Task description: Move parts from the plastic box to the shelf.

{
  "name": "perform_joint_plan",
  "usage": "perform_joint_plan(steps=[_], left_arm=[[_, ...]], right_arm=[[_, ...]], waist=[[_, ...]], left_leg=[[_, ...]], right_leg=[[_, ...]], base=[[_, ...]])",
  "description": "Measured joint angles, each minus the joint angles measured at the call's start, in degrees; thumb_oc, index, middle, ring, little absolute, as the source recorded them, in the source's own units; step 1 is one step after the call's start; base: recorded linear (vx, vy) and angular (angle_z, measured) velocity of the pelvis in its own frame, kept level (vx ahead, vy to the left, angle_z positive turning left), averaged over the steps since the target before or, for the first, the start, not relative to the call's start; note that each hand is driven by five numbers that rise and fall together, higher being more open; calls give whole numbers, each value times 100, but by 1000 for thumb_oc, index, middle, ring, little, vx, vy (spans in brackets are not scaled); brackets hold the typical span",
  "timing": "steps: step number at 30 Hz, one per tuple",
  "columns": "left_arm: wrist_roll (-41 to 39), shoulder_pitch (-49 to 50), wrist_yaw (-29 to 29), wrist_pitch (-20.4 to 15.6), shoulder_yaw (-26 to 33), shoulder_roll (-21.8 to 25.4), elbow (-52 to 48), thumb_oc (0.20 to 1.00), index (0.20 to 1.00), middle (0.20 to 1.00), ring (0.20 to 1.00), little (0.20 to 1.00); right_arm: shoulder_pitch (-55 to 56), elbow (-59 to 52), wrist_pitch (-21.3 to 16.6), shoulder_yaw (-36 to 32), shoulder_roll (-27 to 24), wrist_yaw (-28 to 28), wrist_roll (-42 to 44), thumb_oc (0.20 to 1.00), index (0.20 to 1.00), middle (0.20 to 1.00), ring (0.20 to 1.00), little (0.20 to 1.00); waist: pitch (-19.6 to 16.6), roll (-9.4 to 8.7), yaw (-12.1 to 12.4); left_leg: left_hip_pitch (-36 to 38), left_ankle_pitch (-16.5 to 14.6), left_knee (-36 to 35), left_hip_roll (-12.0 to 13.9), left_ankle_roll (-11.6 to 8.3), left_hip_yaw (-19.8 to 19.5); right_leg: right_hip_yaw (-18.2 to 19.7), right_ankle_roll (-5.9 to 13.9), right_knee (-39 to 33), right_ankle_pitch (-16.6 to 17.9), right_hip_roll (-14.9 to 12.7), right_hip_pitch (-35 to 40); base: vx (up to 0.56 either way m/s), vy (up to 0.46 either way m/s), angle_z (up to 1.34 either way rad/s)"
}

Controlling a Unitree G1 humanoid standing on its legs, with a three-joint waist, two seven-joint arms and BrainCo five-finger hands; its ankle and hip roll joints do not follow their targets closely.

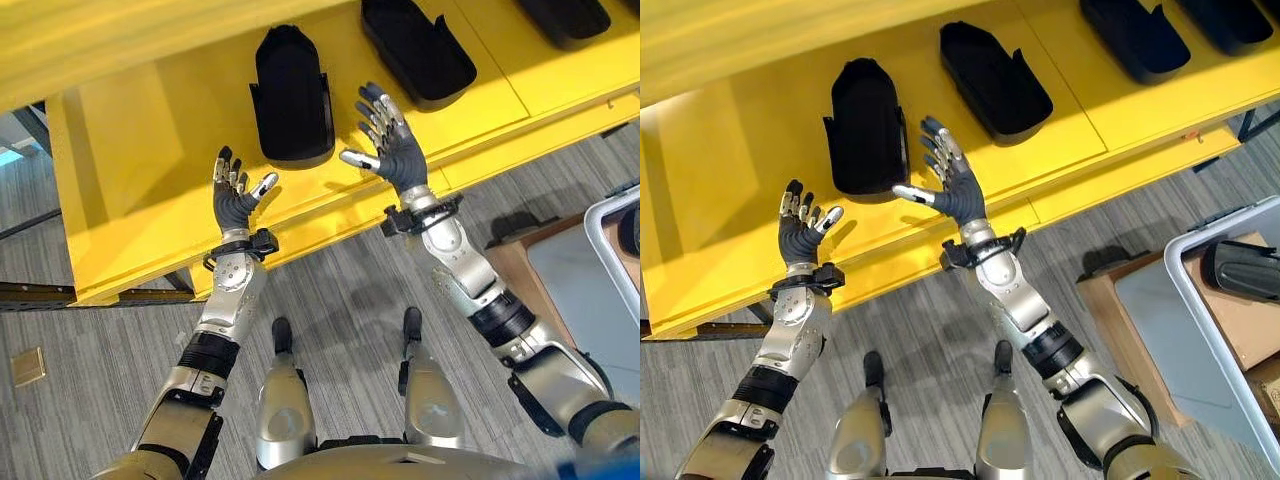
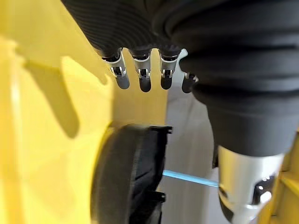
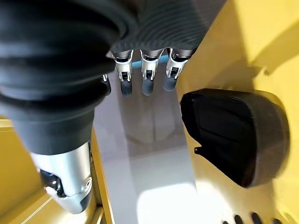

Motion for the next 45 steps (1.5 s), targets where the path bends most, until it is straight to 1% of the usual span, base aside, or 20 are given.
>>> perform_joint_plan(steps=[4,9,13,18,19,21,27,28,34,36,45], left_arm=[[-1,-2,38,0,4,8,17,1000,1000,1000,1000,1000],[4,-76,155,0,6,14,53,1000,1000,1000,1000,1000],[124,-421,263,0,5,33,381,1000,1000,1000,1000,1000],[236,-770,439,0,-3,201,421,1000,1000,1000,1000,1000],[361,-1001,494,1,-42,252,635,1000,1000,1000,1000,1000],[445,-1115,520,4,-111,265,772,1000,1000,1000,1000,1000],[447,-1384,677,29,-166,270,981,1000,1000,1000,1000,1000],[446,-1406,714,42,-166,274,983,1000,1000,1000,1000,1000],[443,-1604,750,104,-181,284,1101,1000,1000,1000,1000,1000],[438,-1687,780,104,-187,287,1118,1000,1000,1000,1000,1000],[328,-1979,950,118,-215,343,1536,1000,1000,1000,1000,1000]], right_arm=[[-174,170,-5,-1,32,-145,0,1000,1000,1000,1000,1000],[-277,271,-6,0,68,-231,-8,1000,1000,1000,1000,1000],[-399,447,-4,1,94,-347,-222,1000,1000,1000,1000,1000],[-487,473,-5,1,97,-404,-221,1000,1000,1000,1000,1000],[-640,678,-7,1,145,-450,-219,1000,1000,1000,1000,1000],[-719,729,-16,1,198,-471,-219,1000,1000,1000,1000,1000],[-855,790,-97,67,292,-568,-217,1000,1000,1000,1000,1000],[-859,790,-117,104,311,-571,-217,1000,1000,1000,1000,1000],[-869,837,-119,214,396,-588,-211,1000,1000,1000,1000,1000],[-926,844,-119,211,433,-624,-208,1000,1000,1000,1000,1000],[-1285,1292,-119,240,632,-747,-97,1000,1000,1000,1000,1000]], waist=[[16,3,37],[105,9,22],[177,17,34],[209,19,3],[224,13,8],[225,13,-5],[225,13,-64],[225,13,-104],[228,7,-129],[228,7,-152],[228,5,-123]], left_leg=[[-31,0,12,1,0,-8],[-189,-2,96,2,3,-57],[-217,-19,134,1,30,-79],[-408,-28,215,1,34,-86],[-457,-8,255,1,5,-87],[-467,-10,270,1,5,-81],[-566,-10,321,1,6,-97],[-596,-18,364,2,14,-102],[-645,-28,390,-1,23,-85],[-760,-26,429,0,21,-97],[-827,-25,493,-1,15,-115]], right_leg=[[1,-11,51,-23,-4,-52],[1,-18,146,-37,-6,-182],[0,-20,183,-39,-8,-202],[8,-31,269,-48,-14,-403],[30,-36,332,-52,-14,-475],[38,-42,344,-57,-15,-488],[50,-47,407,-61,-16,-585],[47,-49,415,-62,-21,-593],[76,-52,475,-65,-27,-690],[85,-52,507,-63,-27,-791],[92,-53,545,-62,-31,-830]], base=[[-9,-2,1],[-9,5,2],[-4,2,1],[0,0,0],[0,0,0],[-2,8,-2],[-1,3,1],[0,0,0],[-3,6,-2],[-1,4,2],[0,1,0]])
